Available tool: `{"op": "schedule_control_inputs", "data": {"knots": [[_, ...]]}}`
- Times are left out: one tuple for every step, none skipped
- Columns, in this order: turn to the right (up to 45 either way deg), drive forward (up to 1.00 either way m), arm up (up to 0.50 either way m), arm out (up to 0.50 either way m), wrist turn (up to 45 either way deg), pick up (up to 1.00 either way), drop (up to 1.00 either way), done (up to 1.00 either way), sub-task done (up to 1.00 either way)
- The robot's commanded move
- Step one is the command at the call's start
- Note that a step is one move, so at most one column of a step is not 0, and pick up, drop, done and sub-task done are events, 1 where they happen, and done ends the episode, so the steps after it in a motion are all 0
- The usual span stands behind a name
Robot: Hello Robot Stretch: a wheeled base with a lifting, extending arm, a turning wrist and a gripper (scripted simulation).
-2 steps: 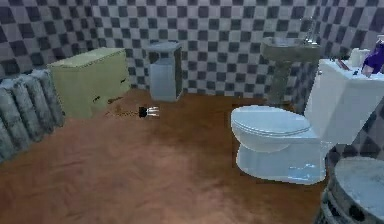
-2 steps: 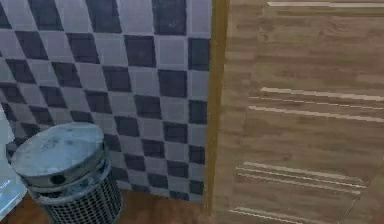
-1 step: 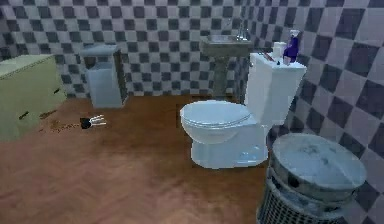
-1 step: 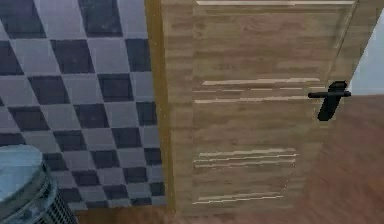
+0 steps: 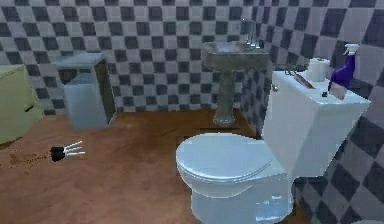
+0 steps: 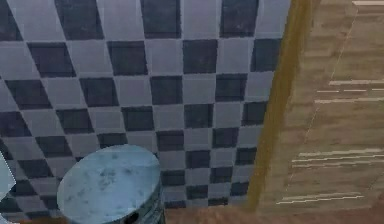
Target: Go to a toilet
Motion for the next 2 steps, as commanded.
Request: {"op": "schedule_control_inputs", "data": {"knots": [[18.0,0.0,0.0,0.0,0.0,0.0,0.0,0.0,0.0],[0.0,0.0,0.0,0.0,0.0,0.0,0.0,1.0,0.0]]}}
